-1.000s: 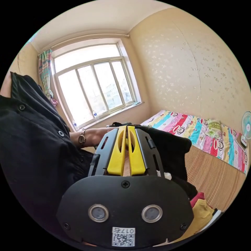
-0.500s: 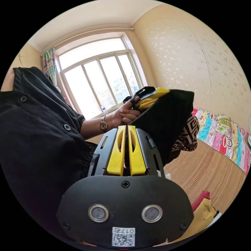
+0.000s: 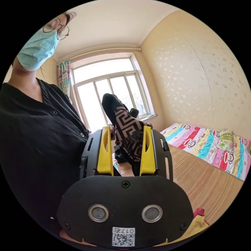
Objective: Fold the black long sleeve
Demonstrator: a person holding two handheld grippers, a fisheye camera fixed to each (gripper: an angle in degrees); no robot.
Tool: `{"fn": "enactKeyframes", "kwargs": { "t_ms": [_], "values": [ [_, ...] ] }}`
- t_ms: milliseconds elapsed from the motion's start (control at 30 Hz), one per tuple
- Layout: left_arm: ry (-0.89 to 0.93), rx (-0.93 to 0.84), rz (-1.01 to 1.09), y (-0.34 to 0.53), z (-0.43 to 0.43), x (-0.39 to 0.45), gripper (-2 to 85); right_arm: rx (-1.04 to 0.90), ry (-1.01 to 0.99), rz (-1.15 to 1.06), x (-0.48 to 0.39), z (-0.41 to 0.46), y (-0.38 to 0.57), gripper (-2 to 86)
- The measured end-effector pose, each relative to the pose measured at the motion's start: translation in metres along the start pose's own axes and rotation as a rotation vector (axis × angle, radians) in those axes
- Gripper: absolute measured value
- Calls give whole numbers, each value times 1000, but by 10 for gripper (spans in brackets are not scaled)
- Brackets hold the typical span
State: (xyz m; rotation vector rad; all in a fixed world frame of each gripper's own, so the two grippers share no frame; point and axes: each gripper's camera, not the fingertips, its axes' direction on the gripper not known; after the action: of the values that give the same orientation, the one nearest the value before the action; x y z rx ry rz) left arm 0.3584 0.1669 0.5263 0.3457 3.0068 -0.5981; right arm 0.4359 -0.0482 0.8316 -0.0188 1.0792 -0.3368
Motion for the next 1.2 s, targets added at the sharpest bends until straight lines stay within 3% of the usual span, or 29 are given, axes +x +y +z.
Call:
{"fn": "enactKeyframes", "kwargs": {
  "t_ms": [67,100,200,267,433,533,700,867,1000,1100,1200],
  "values": [
    [58,-6,4,3,12,-12,-9,-41,27,6,5,13,-1,126],
    [60,-12,2,5,17,-18,-9,-43,36,18,9,15,-1,65],
    [-41,-36,6,9,23,-19,-9,26,55,14,16,4,1,19],
    [-155,-30,-24,12,21,-18,-9,79,132,38,19,-10,0,13],
    [-644,-73,-134,20,31,-18,1,141,369,15,11,-35,-12,7],
    [-791,-91,-208,22,46,-37,33,143,413,-44,2,-32,-20,6],
    [-908,-10,-193,25,74,-53,117,148,432,-54,4,-30,-28,6],
    [-961,-64,-215,19,142,-80,151,99,459,-51,9,-21,-29,7],
    [-1263,-129,-359,14,203,-102,176,27,547,-32,14,-5,-27,7],
    [-1378,-198,-346,15,240,-120,161,16,553,5,21,4,-24,6],
    [-1428,-190,-381,22,245,-142,94,18,521,28,27,9,-19,7]
  ]
}}
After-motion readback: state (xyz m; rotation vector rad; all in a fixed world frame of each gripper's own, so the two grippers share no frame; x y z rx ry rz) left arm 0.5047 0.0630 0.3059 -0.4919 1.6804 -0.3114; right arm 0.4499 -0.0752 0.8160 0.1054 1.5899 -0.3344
